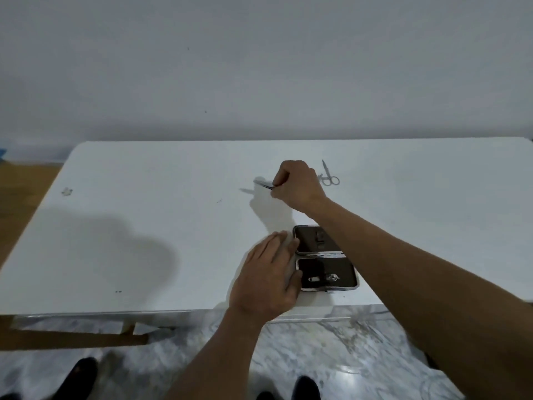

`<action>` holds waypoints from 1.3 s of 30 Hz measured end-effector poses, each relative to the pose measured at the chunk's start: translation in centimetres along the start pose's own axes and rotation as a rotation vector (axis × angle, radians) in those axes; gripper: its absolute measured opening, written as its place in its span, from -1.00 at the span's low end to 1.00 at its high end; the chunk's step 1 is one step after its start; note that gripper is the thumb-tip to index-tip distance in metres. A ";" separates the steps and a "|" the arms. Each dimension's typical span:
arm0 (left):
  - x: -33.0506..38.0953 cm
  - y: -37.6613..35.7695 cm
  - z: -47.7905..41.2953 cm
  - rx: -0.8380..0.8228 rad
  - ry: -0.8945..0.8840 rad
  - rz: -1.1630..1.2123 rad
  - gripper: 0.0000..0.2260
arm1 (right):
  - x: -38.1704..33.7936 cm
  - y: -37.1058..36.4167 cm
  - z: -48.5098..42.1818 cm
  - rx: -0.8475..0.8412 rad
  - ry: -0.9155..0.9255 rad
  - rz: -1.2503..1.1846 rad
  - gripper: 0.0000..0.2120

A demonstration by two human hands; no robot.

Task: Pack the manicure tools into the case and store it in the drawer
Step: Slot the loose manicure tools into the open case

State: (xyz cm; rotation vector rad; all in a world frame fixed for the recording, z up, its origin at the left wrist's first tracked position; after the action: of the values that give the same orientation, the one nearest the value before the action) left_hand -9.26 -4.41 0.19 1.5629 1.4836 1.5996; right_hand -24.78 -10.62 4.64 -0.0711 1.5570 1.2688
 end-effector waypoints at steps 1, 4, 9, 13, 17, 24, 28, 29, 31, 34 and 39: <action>0.1 0.2 0.0 0.027 -0.011 0.009 -0.52 | 0.6 0.8 1.1 0.001 -0.013 -0.063 -0.85; -0.2 0.3 0.1 0.046 0.005 0.047 -0.54 | 2.4 2.6 4.6 -0.010 -0.037 -0.173 -0.71; -0.7 0.1 0.1 0.025 0.041 0.028 -0.52 | 5.8 6.2 9.4 0.086 -0.161 -0.280 -0.79; -0.8 -0.1 0.2 -0.008 0.070 0.037 -0.49 | 8.9 7.3 12.7 0.073 -0.248 -0.311 -0.84; -0.5 -0.1 0.3 -0.011 0.081 0.046 -0.49 | 10.0 7.5 14.5 0.025 -0.181 0.019 -0.80; -0.7 -0.3 0.3 -0.017 0.096 0.043 -0.50 | 9.0 6.5 15.7 0.025 -0.024 0.336 -0.81; -0.9 -0.6 0.4 -0.011 0.098 0.040 -0.50 | 8.5 6.0 15.7 0.042 0.044 0.443 -0.75; -0.9 -0.7 0.4 -0.011 0.098 0.037 -0.51 | 8.4 5.8 15.6 0.036 0.053 0.458 -0.75; -1.0 -0.6 0.4 -0.004 0.098 0.039 -0.51 | 8.4 5.4 15.3 0.019 0.061 0.466 -0.76; -1.1 -0.7 0.4 -0.003 0.101 0.049 -0.51 | 8.4 5.1 14.9 0.008 0.064 0.448 -0.80; -1.2 -0.8 0.4 -0.004 0.102 0.052 -0.51 | 8.0 4.2 14.3 0.002 0.067 0.405 -0.83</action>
State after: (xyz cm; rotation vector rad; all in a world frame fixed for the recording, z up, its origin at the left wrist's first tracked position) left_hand -8.84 -5.05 -1.13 1.5502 1.5025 1.7340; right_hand -21.14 5.86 3.65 0.2158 1.6846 1.5915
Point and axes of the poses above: each hand's wrist, its own z-axis away from the middle knuckle, its own y-axis out of the back of the hand, x = y × z, the point moved 10 cm from there along -z, towards the middle knuckle
